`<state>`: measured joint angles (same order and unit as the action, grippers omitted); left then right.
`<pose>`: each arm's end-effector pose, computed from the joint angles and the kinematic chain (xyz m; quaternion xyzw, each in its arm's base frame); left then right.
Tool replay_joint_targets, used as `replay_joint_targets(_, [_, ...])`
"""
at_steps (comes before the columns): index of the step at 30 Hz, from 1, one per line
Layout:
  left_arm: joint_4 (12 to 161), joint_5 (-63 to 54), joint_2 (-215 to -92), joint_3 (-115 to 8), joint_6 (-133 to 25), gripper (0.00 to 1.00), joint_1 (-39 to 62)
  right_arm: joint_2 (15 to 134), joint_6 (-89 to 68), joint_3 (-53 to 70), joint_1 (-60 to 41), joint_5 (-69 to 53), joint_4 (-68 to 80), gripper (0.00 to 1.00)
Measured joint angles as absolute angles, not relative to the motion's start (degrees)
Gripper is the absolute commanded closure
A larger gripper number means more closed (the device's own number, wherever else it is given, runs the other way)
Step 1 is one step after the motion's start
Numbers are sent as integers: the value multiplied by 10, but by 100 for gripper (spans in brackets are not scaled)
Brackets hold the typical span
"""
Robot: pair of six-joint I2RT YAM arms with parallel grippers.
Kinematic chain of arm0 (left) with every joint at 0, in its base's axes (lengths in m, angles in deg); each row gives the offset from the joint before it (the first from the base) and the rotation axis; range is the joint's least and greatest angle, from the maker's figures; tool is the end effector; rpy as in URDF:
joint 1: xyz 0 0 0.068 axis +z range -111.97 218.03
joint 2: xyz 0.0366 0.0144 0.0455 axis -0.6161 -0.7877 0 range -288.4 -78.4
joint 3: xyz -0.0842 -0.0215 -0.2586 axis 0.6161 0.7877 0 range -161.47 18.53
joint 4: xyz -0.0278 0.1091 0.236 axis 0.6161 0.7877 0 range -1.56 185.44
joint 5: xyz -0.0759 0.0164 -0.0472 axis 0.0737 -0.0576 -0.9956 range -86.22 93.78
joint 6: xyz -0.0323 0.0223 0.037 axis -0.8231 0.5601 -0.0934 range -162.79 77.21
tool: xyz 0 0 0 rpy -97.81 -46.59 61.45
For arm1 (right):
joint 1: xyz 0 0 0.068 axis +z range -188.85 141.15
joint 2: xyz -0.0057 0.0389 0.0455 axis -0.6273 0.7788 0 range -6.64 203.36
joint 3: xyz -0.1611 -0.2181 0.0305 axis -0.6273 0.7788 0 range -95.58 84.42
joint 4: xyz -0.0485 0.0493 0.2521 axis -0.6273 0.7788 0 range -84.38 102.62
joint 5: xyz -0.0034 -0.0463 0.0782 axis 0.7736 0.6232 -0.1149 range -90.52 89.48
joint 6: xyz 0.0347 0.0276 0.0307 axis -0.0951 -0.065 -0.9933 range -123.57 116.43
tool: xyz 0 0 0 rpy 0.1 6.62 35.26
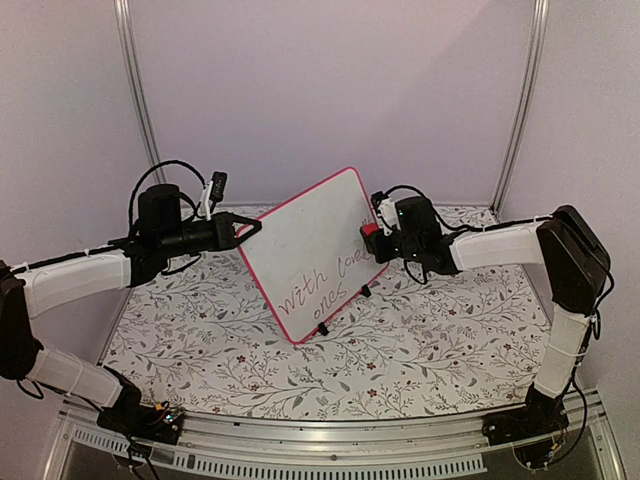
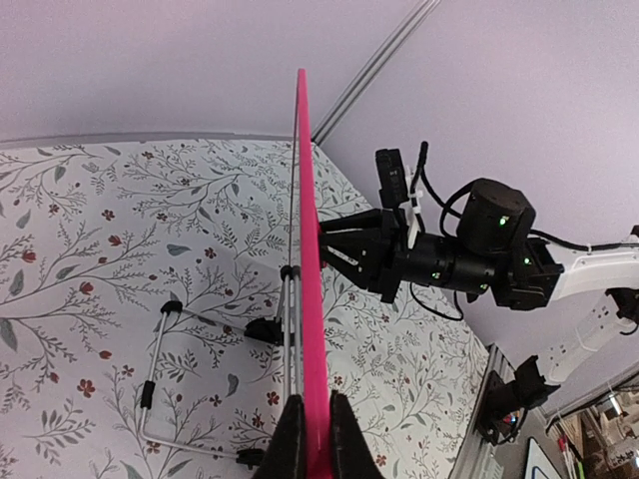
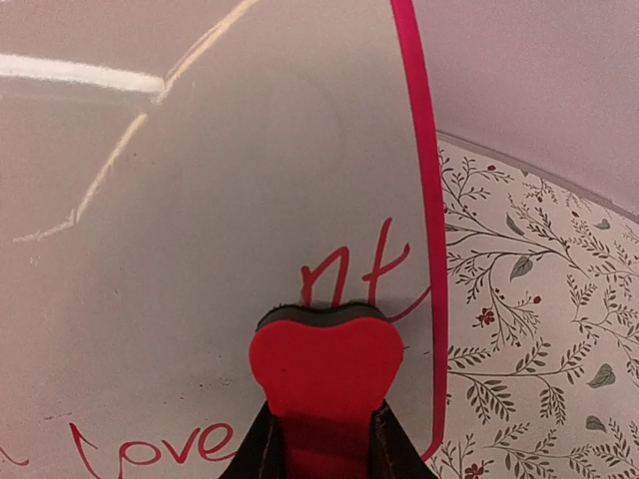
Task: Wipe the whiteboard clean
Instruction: Erase the whiteboard at the center of the board.
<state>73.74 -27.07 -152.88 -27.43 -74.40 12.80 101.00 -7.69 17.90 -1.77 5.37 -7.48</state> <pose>0.2589 -0.1421 0.2785 0.1216 0.7667 -0.4671 0.4234 0.3377 0.2507 0.1978 -0.2175 0.8285 0.1398 0.4968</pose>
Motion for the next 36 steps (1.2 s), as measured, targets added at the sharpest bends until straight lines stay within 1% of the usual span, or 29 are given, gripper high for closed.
replay_joint_targets(9, [737, -271, -1529, -274, -744, 100, 128, 1008, -79, 213, -18, 65, -86, 77])
replay_joint_targets(18, [737, -271, -1529, -274, -744, 100, 128, 1008, -78, 212, -18, 66, -82, 77])
replay_joint_targets(26, [737, -270, -1529, -274, -743, 100, 128, 1008, -67, 161, -18, 67, -37, 77])
replay_joint_targets(36, [737, -272, -1529, -274, -743, 100, 128, 1017, -52, 97, -18, 69, -20, 77])
